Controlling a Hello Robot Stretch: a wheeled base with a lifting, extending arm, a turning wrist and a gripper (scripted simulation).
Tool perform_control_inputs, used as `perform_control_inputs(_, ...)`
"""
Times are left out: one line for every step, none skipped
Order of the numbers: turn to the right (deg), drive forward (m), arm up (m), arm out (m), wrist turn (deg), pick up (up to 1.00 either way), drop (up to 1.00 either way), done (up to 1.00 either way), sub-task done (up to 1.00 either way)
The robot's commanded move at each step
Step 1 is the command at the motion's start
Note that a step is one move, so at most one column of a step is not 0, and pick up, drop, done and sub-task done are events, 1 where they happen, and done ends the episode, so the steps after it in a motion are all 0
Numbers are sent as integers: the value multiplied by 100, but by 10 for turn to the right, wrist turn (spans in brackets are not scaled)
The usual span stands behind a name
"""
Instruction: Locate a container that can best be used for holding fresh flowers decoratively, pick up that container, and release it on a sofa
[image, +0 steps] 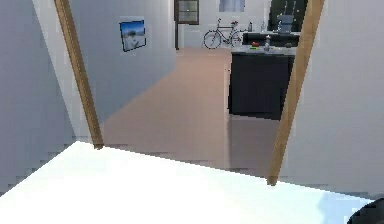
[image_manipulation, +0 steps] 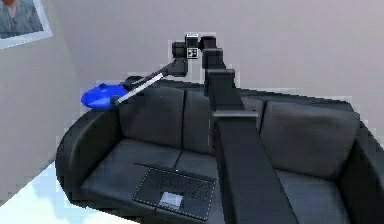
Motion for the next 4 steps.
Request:
perform_control_inputs(0,0,0,0,450,0,0,0,0)
perform_control_inputs(0,0,0,0,450,0,0,0,0)
perform_control_inputs(0,0,0,0,120,0,0,0,0)
perform_control_inputs(0,0,-44,0,0,0,0,0,0)
